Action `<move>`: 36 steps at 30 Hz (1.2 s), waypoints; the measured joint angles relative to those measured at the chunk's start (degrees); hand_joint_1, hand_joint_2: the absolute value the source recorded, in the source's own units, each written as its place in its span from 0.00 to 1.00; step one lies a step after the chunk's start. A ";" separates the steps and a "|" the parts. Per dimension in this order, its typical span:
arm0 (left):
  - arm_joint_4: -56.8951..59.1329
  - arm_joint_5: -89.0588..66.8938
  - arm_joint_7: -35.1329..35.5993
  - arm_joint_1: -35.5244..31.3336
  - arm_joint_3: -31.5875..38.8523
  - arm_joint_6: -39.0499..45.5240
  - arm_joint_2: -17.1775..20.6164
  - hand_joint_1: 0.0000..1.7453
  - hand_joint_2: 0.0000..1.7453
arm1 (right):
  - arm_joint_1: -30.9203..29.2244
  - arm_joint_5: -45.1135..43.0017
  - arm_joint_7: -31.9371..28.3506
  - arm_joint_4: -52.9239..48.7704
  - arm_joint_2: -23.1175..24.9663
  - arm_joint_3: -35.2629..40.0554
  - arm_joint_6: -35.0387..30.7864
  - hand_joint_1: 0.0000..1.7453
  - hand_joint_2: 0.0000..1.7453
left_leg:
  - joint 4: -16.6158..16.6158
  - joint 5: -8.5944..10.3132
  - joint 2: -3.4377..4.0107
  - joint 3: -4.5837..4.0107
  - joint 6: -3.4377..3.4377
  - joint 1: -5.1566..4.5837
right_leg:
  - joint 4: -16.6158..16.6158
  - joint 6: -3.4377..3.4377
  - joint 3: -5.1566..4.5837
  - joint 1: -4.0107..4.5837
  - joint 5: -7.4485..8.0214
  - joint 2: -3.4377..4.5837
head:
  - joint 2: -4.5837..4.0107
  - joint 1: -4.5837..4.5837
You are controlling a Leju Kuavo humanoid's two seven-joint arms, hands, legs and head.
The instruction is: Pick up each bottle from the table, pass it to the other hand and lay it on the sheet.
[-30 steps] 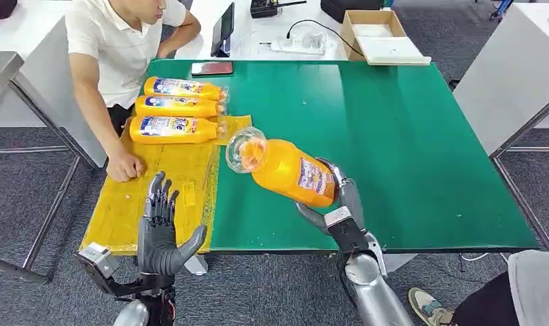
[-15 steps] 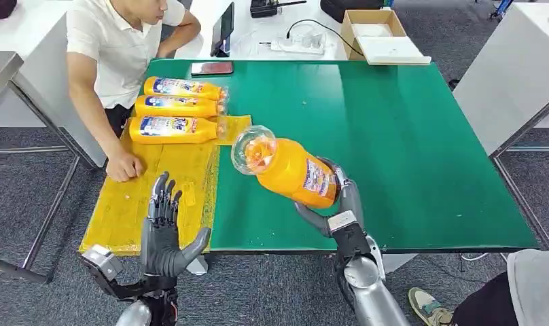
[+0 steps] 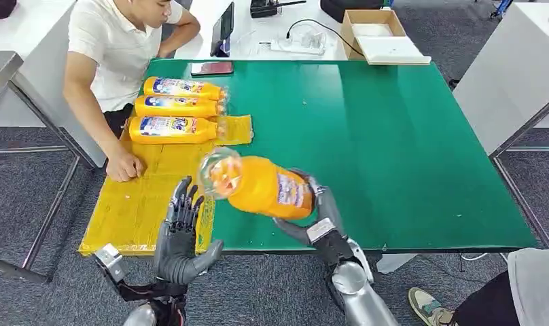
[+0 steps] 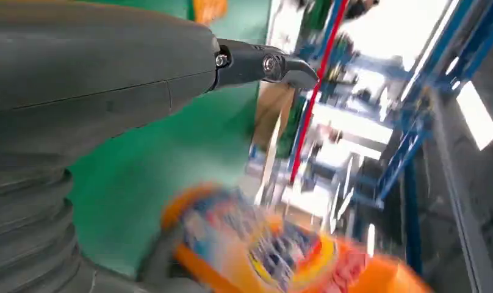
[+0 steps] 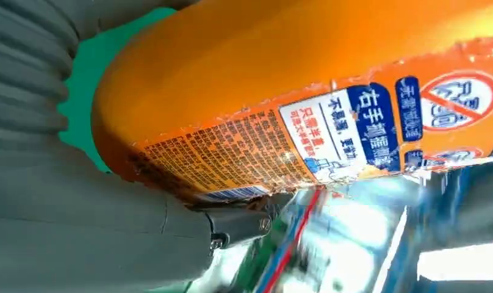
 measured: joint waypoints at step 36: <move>7.02 -12.01 -1.01 -4.56 -1.73 -1.72 0.66 1.00 1.00 | -10.73 4.37 5.38 22.75 2.88 17.20 4.62 1.00 1.00 | 0.00 0.02 0.03 -0.05 0.01 -0.01 | 0.01 -0.01 -0.07 -0.02 0.01 0.00 | 0.00 0.00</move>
